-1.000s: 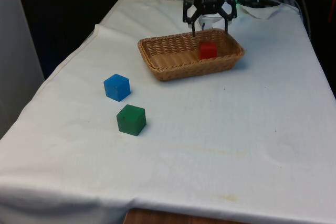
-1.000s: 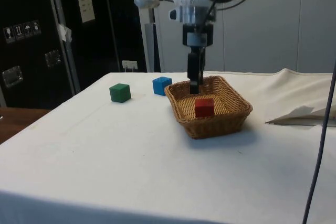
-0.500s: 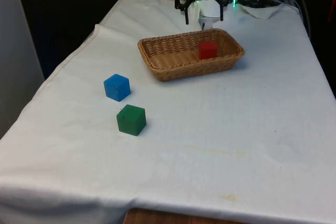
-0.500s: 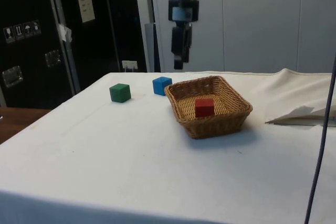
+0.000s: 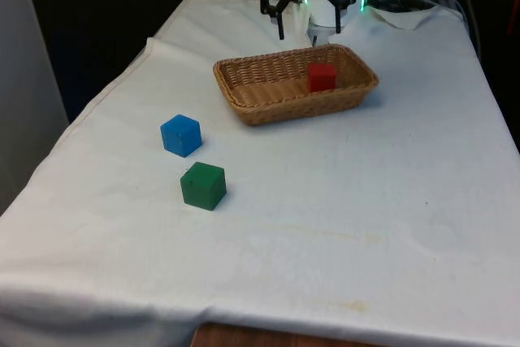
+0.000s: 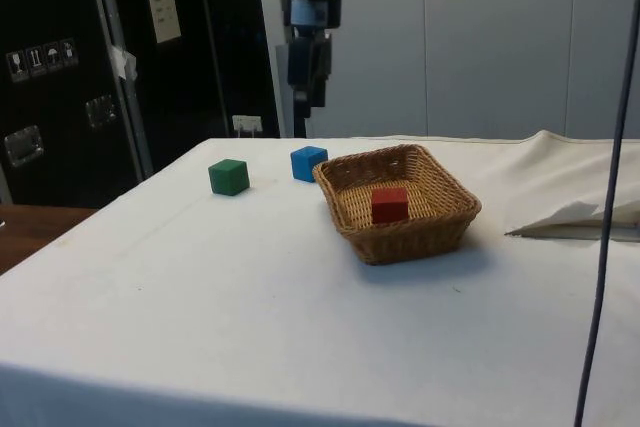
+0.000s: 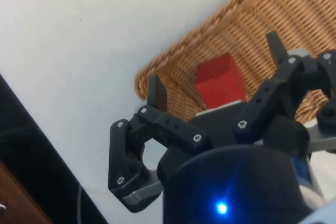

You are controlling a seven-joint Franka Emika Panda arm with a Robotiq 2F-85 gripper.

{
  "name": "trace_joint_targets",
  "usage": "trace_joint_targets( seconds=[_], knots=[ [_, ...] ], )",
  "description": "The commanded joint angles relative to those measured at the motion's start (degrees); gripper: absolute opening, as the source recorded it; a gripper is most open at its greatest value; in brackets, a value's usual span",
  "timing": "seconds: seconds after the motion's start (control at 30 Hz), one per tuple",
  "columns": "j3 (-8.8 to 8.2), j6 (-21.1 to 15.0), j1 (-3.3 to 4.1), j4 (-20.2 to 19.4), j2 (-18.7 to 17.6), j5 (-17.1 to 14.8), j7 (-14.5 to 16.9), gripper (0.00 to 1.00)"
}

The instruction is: Pick up exactly two blocks and place them into the basket.

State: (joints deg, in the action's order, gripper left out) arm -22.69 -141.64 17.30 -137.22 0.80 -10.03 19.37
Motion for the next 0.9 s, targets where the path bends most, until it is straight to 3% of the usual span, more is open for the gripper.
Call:
trace_joint_targets(
  seconds=[0.0, 0.43, 0.47, 0.7, 0.73, 0.8, 0.87],
  knots=[
    [-0.06, 0.92, 0.00, 1.60, -1.20, -1.20, 0.97, 1.00],
    [-0.17, 1.60, -0.34, 9.40, -8.88, -3.67, 3.55, 1.00],
    [-0.46, 1.15, -0.06, 8.65, -8.31, -2.64, 2.75, 1.00],
    [-0.80, 1.66, -0.80, 14.84, -14.95, -6.70, 6.25, 1.00],
    [-1.15, 1.15, -0.40, 14.61, -14.90, -6.13, 5.73, 1.00],
    [-1.15, 1.72, -1.03, 16.79, -17.02, -7.79, 7.28, 1.00],
    [-1.43, 1.78, -1.09, 17.99, -18.28, -8.37, 7.85, 1.00]
  ],
)
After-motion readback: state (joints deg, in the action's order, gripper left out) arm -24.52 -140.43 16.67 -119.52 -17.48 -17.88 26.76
